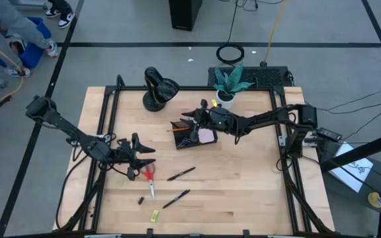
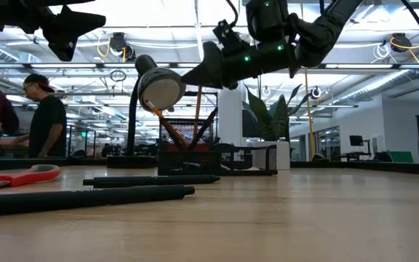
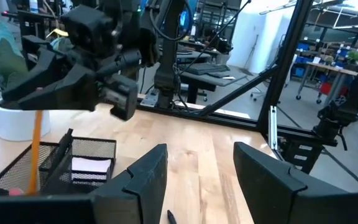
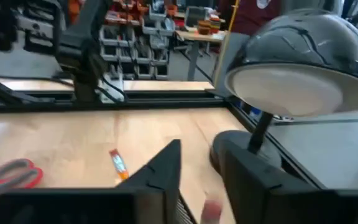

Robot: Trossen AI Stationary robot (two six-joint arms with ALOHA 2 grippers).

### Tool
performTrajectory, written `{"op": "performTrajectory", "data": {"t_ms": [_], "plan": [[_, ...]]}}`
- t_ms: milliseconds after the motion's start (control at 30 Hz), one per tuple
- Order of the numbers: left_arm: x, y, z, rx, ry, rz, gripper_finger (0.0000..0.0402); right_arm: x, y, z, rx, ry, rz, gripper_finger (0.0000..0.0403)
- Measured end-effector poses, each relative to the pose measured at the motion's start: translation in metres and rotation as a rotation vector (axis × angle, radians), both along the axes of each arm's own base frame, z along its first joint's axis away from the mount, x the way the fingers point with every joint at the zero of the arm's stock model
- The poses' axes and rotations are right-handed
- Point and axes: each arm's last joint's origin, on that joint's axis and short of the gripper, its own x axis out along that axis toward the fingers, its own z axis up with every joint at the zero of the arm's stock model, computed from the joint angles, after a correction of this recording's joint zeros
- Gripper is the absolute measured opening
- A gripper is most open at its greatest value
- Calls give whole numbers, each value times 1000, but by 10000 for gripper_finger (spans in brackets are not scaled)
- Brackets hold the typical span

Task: Pick and place office supplies into organizer
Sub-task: Put the orange pencil into the desk organizer, then put the black pen into the desk organizer

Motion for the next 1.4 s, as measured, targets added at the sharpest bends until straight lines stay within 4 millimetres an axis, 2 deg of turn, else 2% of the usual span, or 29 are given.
{"op": "performTrajectory", "data": {"t_ms": [133,200,300,367,733,967,1133,1400], "plan": [[0,0,0,-9,0,0,189,0,0,0,-23,5,3,149],[0,0,0,-7,3,0,189,-1,4,8,-20,-24,15,169],[0,0,0,-1,3,3,189,-1,15,22,-14,-121,50,188],[0,0,0,-8,0,4,189,-1,20,24,-14,-141,59,194],[0,0,0,-12,0,6,189,0,37,26,-6,-139,97,186],[0,0,0,-12,0,6,189,0,54,25,79,-147,138,183],[0,0,0,-12,0,6,189,1,75,22,57,-109,223,181],[0,0,0,-10,0,6,189,-4,118,8,-34,52,371,180]]}}
